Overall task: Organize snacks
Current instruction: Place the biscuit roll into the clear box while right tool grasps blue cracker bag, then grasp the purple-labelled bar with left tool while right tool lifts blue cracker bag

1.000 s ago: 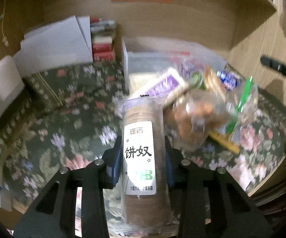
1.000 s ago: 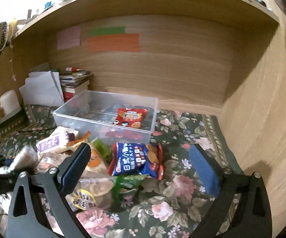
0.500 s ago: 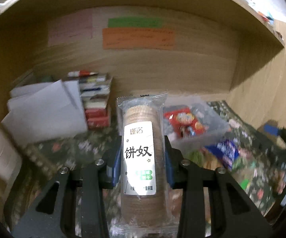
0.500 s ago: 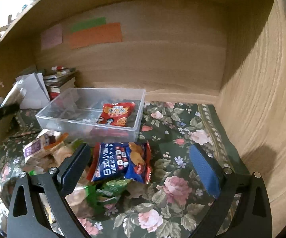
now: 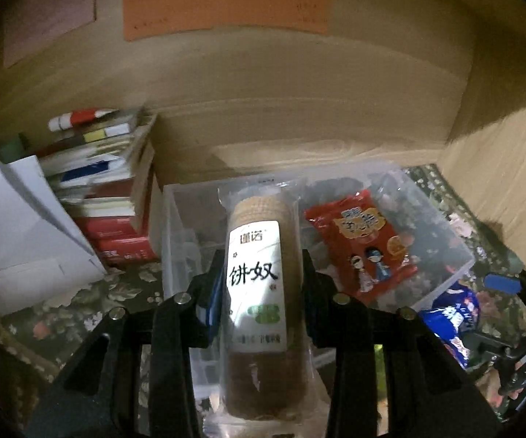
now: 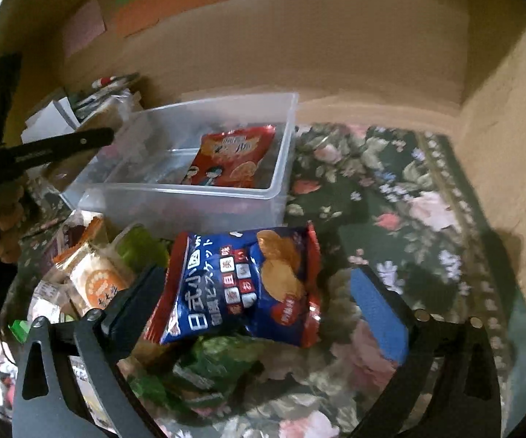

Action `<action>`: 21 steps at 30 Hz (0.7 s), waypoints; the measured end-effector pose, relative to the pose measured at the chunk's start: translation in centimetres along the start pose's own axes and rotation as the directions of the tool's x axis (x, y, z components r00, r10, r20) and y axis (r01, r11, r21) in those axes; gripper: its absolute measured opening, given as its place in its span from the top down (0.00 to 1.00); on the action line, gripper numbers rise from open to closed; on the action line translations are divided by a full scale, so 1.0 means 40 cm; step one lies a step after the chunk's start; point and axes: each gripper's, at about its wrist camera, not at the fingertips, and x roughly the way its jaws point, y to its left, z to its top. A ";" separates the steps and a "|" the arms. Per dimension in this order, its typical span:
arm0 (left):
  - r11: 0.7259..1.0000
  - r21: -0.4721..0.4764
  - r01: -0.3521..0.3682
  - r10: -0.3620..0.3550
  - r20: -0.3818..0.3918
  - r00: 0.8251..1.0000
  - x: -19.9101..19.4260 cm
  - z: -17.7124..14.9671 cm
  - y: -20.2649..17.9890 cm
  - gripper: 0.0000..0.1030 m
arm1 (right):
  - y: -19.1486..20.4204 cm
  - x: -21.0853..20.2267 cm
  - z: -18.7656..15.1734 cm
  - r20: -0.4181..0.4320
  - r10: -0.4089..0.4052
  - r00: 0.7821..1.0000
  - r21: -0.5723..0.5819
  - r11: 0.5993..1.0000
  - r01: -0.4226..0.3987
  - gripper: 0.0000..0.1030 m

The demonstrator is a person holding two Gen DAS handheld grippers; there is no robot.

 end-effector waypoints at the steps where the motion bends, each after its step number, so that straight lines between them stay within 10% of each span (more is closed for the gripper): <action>1: 1.000 0.003 -0.001 0.001 -0.001 1.000 0.005 0.003 0.001 0.64 | -0.003 0.008 0.003 -0.010 0.004 1.000 0.005 1.000 -0.004 0.00; 9: 1.000 0.021 -0.016 0.015 0.010 1.000 -0.006 -0.008 0.004 0.52 | 0.006 0.066 0.005 -0.093 -0.006 0.996 -0.007 1.000 0.005 0.02; 11: 0.999 0.024 -0.027 0.027 0.039 0.999 -0.028 -0.017 0.003 0.38 | 0.013 0.065 0.005 -0.088 -0.009 0.996 -0.012 1.000 0.008 0.07; 21: 0.996 0.076 -0.042 0.035 0.088 0.995 -0.156 -0.117 -0.001 0.30 | 0.034 0.039 0.007 -0.038 -0.044 0.998 -0.051 0.998 0.042 0.31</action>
